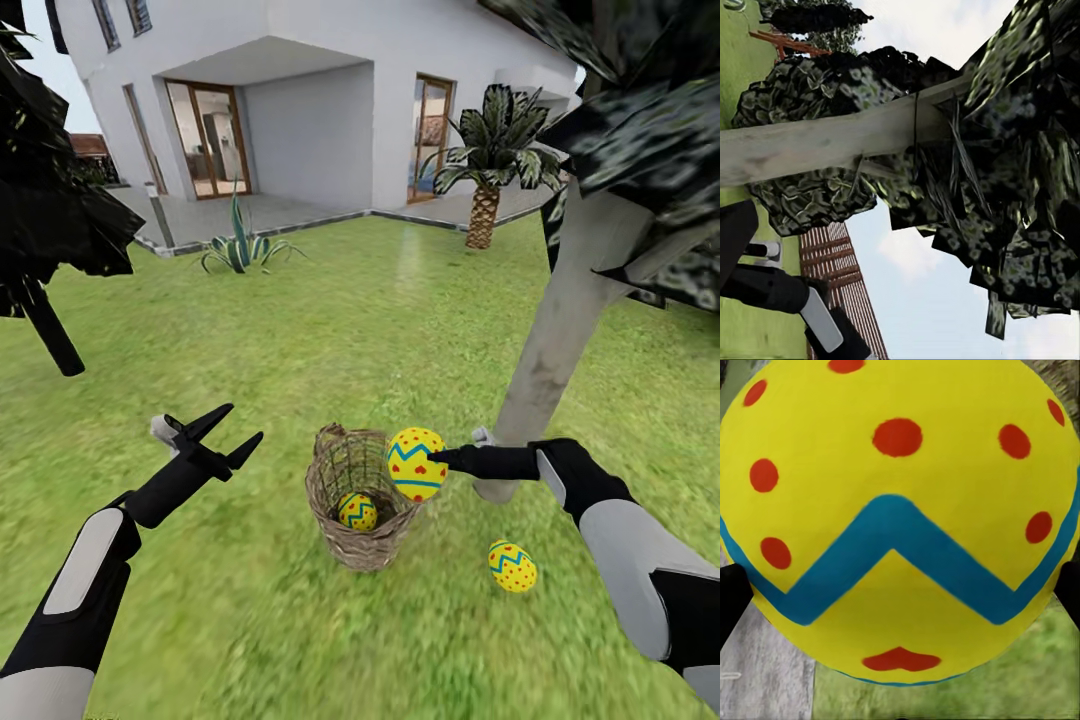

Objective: Take the three Easter eggs out of the wicker basket on the lawn in the garden, then place them on the lawn next to a single tree (choose any tree) so that all three eggs are next to the same tree and none are left in the basket.

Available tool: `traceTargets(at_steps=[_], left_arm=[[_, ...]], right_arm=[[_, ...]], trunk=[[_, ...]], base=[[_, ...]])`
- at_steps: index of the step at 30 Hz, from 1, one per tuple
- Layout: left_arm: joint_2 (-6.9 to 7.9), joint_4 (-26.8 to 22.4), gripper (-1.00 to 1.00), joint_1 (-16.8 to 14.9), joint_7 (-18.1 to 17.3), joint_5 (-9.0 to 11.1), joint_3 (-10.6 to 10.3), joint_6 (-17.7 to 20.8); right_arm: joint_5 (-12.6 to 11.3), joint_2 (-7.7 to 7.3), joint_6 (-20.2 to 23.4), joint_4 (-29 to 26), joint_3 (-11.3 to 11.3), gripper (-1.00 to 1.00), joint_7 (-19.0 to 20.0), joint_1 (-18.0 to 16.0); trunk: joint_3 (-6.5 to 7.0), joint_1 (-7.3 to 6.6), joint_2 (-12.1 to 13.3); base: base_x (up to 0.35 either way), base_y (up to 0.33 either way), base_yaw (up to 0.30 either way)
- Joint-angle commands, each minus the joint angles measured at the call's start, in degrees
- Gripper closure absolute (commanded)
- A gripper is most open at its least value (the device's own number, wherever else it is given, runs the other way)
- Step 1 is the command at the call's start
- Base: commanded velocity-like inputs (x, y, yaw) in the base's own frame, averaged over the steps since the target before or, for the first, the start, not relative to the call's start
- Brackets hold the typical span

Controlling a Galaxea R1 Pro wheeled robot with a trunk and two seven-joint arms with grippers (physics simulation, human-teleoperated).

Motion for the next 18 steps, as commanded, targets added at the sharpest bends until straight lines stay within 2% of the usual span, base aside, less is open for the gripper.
traceTargets(at_steps=[1, 3, 8, 13, 15, 17, 18], left_arm=[[0.00, 0.0, -1.00, 0.0, -0.3, -0.1, 0.1, 0.3], [0.00, 0.4, -1.00, 0.0, -0.3, -0.2, 0.1, 0.3], [-0.03, 0.8, -1.00, 0.0, -0.3, -0.2, 0.1, 0.3], [0.00, 0.8, -1.00, 0.0, -0.3, -0.2, 0.1, 0.3], [0.00, 0.8, -1.00, 0.0, -0.3, -0.2, 0.1, 0.3], [0.00, 0.7, -1.00, 0.0, -0.3, -0.2, 0.1, 0.3], [0.00, 0.8, -1.00, 0.0, -0.3, -0.2, 0.1, 0.3]], right_arm=[[0.3, 0.05, 0.4, 0.0, -0.4, 1.00, 0.1, 0.0], [0.3, 0.02, 0.5, 0.1, -0.4, 1.00, 0.1, 0.0], [0.3, -1.23, 0.5, 0.1, -0.4, 1.00, 0.1, 0.0], [0.4, -2.86, 0.7, 0.0, -0.4, 1.00, -0.5, 0.0], [0.5, -2.80, 0.8, 0.1, -0.3, 1.00, -3.0, 0.0], [0.3, -2.59, 0.7, 0.2, -0.3, 1.00, -8.5, 0.0], [0.3, -2.56, 0.6, 0.2, -0.3, 1.00, -9.6, 0.0]], trunk=[[0.01, -0.04, 0.0], [0.12, -0.04, 0.0], [0.38, -0.04, 0.0], [0.65, -0.04, 0.0], [0.73, -0.04, 0.0], [0.75, -0.04, 0.0], [0.75, -0.04, 0.0]], base=[[-0.339, 0.000, -0.251], [-0.320, 0.000, -0.253], [-0.262, 0.000, -0.254], [-0.043, 0.000, -0.254], [-0.002, 0.000, -0.272], [0.000, 0.000, -0.290], [0.000, 0.000, -0.293]])
